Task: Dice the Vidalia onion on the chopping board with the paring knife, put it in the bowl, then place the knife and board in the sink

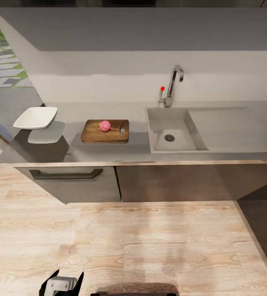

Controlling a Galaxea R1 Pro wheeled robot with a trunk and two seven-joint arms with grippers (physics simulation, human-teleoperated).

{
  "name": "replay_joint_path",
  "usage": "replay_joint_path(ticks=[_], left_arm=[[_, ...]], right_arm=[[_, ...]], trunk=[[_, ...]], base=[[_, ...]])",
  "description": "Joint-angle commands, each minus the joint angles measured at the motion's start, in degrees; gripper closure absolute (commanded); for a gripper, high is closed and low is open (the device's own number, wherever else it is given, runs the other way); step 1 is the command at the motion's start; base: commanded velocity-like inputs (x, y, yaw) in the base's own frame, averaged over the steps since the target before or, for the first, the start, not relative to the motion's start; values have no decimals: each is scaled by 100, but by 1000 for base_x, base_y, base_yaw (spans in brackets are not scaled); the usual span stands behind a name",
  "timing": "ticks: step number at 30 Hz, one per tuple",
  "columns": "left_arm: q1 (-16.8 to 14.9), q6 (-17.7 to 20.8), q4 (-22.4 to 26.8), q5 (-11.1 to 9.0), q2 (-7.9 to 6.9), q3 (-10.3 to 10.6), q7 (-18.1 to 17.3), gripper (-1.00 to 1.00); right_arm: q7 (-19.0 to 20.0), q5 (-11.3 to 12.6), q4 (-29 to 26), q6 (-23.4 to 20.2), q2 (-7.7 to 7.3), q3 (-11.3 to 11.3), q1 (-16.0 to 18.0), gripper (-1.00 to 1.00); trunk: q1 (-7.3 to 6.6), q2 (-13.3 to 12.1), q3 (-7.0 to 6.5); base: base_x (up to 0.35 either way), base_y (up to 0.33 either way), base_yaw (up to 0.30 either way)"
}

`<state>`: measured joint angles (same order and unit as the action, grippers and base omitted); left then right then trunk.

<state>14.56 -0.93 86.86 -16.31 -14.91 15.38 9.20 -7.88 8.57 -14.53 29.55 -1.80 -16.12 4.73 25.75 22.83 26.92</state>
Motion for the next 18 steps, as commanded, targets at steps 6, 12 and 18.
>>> replay_joint_path(ticks=[6,12,18], left_arm=[[418,-1283,-947,166,27,13,46,-100],[457,-2700,-2167,200,193,24,44,-100],[460,-3103,-2990,198,339,16,39,-100]], right_arm=[[-52,54,-502,18,-64,-49,2,-100],[-55,80,-628,19,-82,51,2,-100],[-40,83,-591,24,-76,386,2,-100]], trunk=[[4,9,7],[4,9,6],[4,9,-41]], base=[[0,0,0],[0,0,0],[0,0,0]])
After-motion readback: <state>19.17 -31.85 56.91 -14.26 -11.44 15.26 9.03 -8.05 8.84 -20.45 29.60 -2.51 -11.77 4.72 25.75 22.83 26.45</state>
